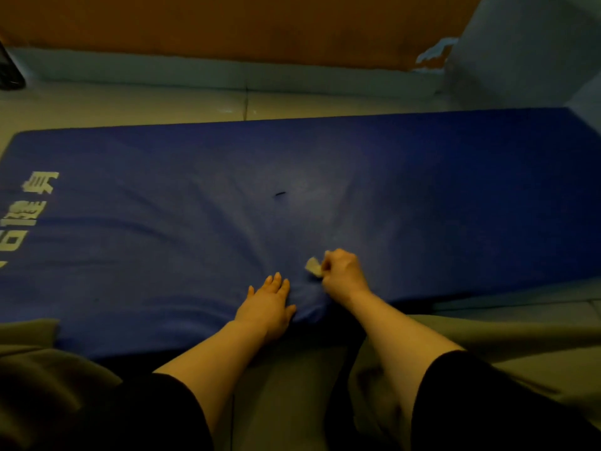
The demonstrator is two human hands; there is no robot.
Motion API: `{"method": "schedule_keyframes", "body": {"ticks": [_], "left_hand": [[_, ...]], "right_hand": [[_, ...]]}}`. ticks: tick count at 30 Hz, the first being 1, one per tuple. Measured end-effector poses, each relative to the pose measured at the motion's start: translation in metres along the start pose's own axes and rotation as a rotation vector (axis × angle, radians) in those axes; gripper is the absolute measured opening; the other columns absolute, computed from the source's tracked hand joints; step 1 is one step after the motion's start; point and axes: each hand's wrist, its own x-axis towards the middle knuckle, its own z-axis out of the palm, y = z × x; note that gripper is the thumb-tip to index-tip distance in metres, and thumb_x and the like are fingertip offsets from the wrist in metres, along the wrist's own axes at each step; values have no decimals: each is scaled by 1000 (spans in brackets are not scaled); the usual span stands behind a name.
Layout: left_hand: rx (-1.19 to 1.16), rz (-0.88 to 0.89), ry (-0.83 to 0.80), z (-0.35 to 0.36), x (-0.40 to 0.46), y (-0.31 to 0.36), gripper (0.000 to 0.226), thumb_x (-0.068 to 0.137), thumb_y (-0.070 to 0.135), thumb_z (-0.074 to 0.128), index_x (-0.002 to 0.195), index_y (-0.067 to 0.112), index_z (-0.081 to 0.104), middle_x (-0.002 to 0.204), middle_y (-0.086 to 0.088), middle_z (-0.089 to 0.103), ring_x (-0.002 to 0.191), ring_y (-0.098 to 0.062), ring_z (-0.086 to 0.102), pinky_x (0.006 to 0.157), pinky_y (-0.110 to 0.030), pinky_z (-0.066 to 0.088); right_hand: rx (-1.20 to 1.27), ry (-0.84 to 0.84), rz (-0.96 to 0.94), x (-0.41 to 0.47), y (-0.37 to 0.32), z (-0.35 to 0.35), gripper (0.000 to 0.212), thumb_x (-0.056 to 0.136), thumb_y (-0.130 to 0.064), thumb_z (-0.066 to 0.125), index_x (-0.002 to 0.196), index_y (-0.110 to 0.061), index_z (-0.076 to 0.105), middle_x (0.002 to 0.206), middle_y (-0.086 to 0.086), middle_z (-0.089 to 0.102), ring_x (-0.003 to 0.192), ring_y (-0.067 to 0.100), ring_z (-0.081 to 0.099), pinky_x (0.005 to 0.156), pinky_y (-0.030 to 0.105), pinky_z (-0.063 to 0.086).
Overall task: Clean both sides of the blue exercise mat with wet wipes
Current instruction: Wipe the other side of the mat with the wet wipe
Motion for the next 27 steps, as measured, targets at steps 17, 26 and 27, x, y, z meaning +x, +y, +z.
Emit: {"method": "schedule_keyframes", "body": {"ticks": [17,26,27], "left_hand": [[157,28,178,22,-25,-2,90,94,24,57,153,14,-11,161,-7,-13,149,-23,-8,120,-45,-2],[205,17,218,24,-29,3,77,97,11,45,154,11,-7,162,-8,-10,149,-22,-7,120,-45,1],[228,26,230,24,-31,3,76,97,9,43,153,10,-7,162,-10,-9,149,-24,-6,120,-46,1]], "right_hand": [[-171,176,205,-35,15,-18,19,85,-4,51,100,1,60,111,20,56,102,38,54,81,39,41],[-120,22,-43,-62,-27,10,15,83,-6,53,96,-2,60,108,17,57,99,35,55,80,35,40],[-124,66,34,-59,-17,1,17,82,-4,52,97,-1,60,109,18,57,100,36,55,81,36,40]]}}
